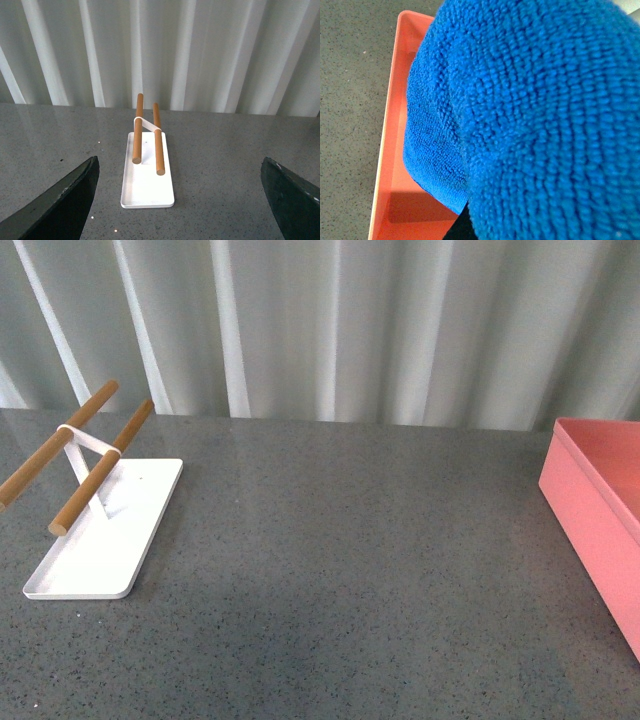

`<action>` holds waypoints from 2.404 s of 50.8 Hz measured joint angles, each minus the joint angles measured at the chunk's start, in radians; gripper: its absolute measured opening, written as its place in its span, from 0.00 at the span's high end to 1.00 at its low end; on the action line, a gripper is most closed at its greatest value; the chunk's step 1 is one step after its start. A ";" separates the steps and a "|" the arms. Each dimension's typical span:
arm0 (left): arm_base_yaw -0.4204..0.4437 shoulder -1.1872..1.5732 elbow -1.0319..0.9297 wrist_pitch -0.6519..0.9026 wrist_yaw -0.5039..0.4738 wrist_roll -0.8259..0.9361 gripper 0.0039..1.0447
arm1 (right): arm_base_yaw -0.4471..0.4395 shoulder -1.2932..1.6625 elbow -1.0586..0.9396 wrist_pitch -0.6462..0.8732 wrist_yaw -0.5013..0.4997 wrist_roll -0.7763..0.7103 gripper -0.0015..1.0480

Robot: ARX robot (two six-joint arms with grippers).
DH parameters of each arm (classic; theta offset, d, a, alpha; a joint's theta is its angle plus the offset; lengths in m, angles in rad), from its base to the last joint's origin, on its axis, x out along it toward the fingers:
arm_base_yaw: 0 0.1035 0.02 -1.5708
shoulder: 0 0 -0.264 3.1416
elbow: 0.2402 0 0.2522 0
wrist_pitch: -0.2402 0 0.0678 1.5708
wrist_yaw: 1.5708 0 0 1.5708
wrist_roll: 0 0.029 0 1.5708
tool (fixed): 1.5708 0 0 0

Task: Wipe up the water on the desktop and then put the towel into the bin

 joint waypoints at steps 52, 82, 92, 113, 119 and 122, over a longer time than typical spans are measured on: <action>0.000 0.000 0.000 0.000 0.000 0.000 0.06 | -0.060 0.108 -0.020 -0.025 -0.042 0.085 0.65; 0.000 0.000 0.000 0.000 0.000 0.000 0.06 | -0.060 0.108 -0.020 -0.025 -0.042 0.087 0.07; 0.000 0.000 0.000 0.000 -0.003 0.001 0.06 | -0.065 -0.010 -0.368 0.633 -0.343 0.243 0.26; 0.000 -0.001 0.000 0.000 0.000 0.001 0.06 | 0.033 -0.312 -0.964 1.458 -0.296 0.314 0.92; 0.000 -0.001 0.000 0.000 0.000 0.001 0.06 | 0.057 -0.406 -1.068 1.461 -0.269 0.315 0.97; 0.000 -0.001 0.000 0.000 0.000 0.001 0.06 | 0.071 -0.462 -1.111 1.460 -0.260 0.316 0.97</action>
